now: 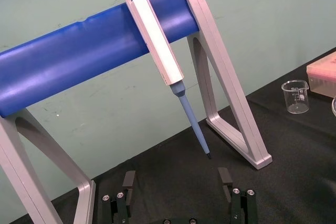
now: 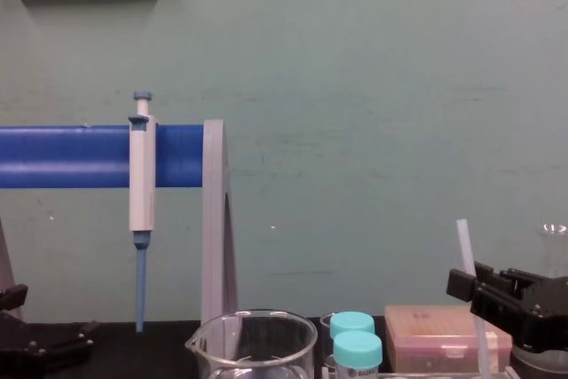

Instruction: Pick up the stirring rod with one hand, then place it down.

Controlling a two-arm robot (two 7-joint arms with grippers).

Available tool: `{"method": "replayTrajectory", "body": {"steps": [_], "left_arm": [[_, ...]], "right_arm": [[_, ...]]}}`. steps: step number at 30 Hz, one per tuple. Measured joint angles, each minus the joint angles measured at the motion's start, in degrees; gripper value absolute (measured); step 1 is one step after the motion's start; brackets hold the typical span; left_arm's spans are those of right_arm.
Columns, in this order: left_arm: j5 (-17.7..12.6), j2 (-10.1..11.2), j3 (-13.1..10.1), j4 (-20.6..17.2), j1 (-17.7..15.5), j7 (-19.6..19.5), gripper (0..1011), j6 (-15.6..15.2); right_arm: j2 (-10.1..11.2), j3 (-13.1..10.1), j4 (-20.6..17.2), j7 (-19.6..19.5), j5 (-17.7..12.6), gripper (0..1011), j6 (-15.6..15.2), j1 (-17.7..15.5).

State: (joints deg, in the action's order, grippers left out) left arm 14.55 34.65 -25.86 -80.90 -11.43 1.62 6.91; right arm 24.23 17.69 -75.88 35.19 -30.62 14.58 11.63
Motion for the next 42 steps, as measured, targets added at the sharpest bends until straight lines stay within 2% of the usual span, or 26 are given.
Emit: {"method": "replayTrajectory", "body": {"steps": [4, 8, 10, 12, 16, 17, 20, 24, 27, 28, 31, 32, 35, 37, 42], "left_arm": [[0.0, 0.0, 0.0, 0.0, 0.0, 0.0, 1000, 0.0], [0.0, 0.0, 0.0, 0.0, 0.0, 0.0, 1000, 0.0], [0.0, 0.0, 0.0, 0.0, 0.0, 0.0, 1000, 0.0], [0.0, 0.0, 0.0, 0.0, 0.0, 0.0, 1000, 0.0], [0.0, 0.0, 0.0, 0.0, 0.0, 0.0, 1000, 0.0], [0.0, 0.0, 0.0, 0.0, 0.0, 0.0, 1000, 0.0], [0.0, 0.0, 0.0, 0.0, 0.0, 0.0, 1000, 0.0], [0.0, 0.0, 0.0, 0.0, 0.0, 0.0, 1000, 0.0], [0.0, 0.0, 0.0, 0.0, 0.0, 0.0, 1000, 0.0], [0.0, 0.0, 0.0, 0.0, 0.0, 0.0, 1000, 0.0], [0.0, 0.0, 0.0, 0.0, 0.0, 0.0, 1000, 0.0], [0.0, 0.0, 0.0, 0.0, 0.0, 0.0, 1000, 0.0], [0.0, 0.0, 0.0, 0.0, 0.0, 0.0, 1000, 0.0], [0.0, 0.0, 0.0, 0.0, 0.0, 0.0, 1000, 0.0], [0.0, 0.0, 0.0, 0.0, 0.0, 0.0, 1000, 0.0]], "right_arm": [[0.0, 0.0, 0.0, 0.0, 0.0, 384, 0.0, 0.0], [0.0, 0.0, 0.0, 0.0, -0.1, 557, 0.0, 0.0], [0.0, 0.0, 0.0, 0.0, -0.1, 577, 0.0, 0.0], [0.0, 0.0, 0.0, 0.0, -0.1, 674, 0.0, 0.0], [0.0, 0.0, 0.0, 0.0, -0.1, 755, 0.0, 0.0], [0.0, 0.0, 0.0, 0.0, -0.1, 812, 0.0, 0.0], [0.0, 0.0, 0.0, 0.0, -0.1, 900, 0.0, 0.0], [-0.4, -1.2, -0.7, -1.5, -0.3, 991, 0.5, -0.2], [-1.6, -3.7, -1.9, -7.4, 1.4, 1003, 1.8, -1.2], [-2.5, -5.0, -2.3, -11.6, 3.0, 1003, 2.0, -1.7], [-3.7, -6.6, -2.4, -17.5, 5.7, 1003, 1.6, -2.4], [-4.3, -7.3, -2.1, -21.5, 7.8, 1003, 0.6, -2.7], [-5.4, -8.2, -0.9, -26.2, 10.0, 1003, -2.4, -3.0], [-5.9, -8.5, 0.2, -27.3, 10.4, 1003, -4.4, -3.0], [-6.4, -8.6, 1.8, -27.8, 10.9, 1003, -6.9, -2.9]]}}
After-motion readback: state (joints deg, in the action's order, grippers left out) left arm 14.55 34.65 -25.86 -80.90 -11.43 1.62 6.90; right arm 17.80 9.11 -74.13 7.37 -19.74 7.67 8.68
